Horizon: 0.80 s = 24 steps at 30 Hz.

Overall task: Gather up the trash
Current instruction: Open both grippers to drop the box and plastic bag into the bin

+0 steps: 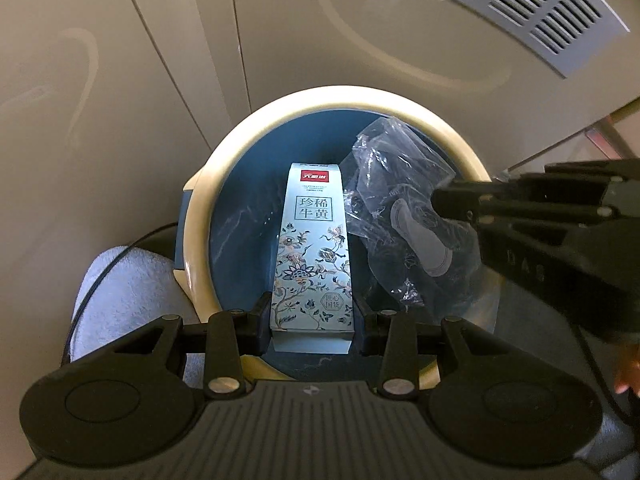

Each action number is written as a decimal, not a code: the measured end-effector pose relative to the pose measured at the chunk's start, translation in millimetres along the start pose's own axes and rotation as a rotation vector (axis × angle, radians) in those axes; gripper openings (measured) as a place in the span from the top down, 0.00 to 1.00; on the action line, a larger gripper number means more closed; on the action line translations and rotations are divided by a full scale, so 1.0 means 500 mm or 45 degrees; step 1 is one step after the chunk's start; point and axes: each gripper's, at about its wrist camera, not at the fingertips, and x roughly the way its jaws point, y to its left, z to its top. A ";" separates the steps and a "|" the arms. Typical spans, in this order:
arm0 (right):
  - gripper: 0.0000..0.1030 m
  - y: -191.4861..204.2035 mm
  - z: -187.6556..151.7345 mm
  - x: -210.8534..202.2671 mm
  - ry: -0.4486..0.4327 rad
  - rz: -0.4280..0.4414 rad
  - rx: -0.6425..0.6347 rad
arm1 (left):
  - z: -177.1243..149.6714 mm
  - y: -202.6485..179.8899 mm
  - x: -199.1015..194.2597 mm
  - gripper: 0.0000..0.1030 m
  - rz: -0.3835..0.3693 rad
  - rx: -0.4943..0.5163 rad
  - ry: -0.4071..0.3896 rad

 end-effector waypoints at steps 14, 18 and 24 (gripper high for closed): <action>0.90 -0.006 0.007 0.015 0.052 -0.048 -0.001 | 0.021 -0.009 0.040 0.55 0.048 0.027 0.049; 0.87 -0.009 0.005 0.021 0.058 -0.063 0.011 | 0.030 -0.010 0.039 0.00 0.113 0.002 0.011; 0.29 -0.009 0.012 -0.017 0.010 -0.075 0.005 | 0.034 -0.016 0.010 0.00 0.145 0.027 -0.035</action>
